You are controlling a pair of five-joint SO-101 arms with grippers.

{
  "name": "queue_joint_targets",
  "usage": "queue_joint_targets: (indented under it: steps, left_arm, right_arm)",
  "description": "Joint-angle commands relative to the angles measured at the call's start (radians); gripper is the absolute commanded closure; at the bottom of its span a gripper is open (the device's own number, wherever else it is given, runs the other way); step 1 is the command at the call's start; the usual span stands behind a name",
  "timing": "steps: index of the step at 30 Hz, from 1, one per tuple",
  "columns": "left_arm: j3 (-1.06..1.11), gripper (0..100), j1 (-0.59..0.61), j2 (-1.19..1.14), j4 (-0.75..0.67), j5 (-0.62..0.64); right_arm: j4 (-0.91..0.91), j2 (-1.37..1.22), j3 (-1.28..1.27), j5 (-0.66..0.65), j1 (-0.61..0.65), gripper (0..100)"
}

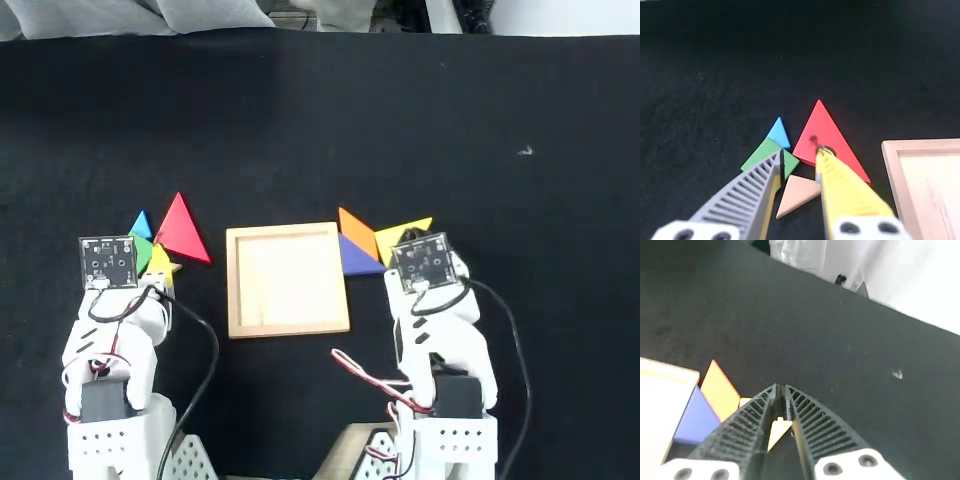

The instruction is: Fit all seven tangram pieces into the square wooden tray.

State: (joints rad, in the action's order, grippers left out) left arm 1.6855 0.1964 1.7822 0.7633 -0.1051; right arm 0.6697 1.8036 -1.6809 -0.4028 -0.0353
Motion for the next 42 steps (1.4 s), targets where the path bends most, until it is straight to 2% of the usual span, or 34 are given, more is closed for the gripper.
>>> queue_joint_targets:
  steps: [1, 5, 8, 14, 18, 26, 33, 38, 42]
  left_arm:
    - [0.016, 85, 0.005, 0.002, 0.002, -0.002]
    - [0.016, 84, 0.004, 0.002, 0.003, -0.002]
    - [0.016, 84, 0.004, 0.002, 0.006, -0.002]
    - [0.008, 84, -0.096, 0.002, 0.072, -0.083]
    - [0.005, 84, -0.09, 0.0, 0.083, -0.077]
    - [-0.047, 84, -0.012, -0.055, 0.109, -0.023]
    - [-0.127, 84, -0.012, -0.371, -0.015, -0.021]
    - [-0.26, 84, -0.007, -0.76, -0.14, 0.021]
    - [-0.406, 84, 0.03, -1.056, -0.158, 0.048]
  right_arm:
    - [0.071, 0.062, 0.124, 0.008, -0.011, 98.6]
    - [0.13, 0.027, 0.225, 0.021, -0.006, 98.6]
    - [0.132, -0.099, 0.272, 0.025, -0.005, 98.6]
    - [0.137, -0.552, 0.47, 0.025, -0.005, 98.6]
    - [0.18, -0.837, 0.634, 0.026, -0.009, 98.6]
    - [0.382, -1.328, 1.018, 0.026, -0.005, 98.6]
    - [0.394, -1.699, 1.29, 0.026, -0.012, 98.6]
    - [0.394, -1.923, 1.461, 0.023, -0.012, 98.6]
    - [0.404, -2.054, 1.552, 0.018, -0.023, 98.6]
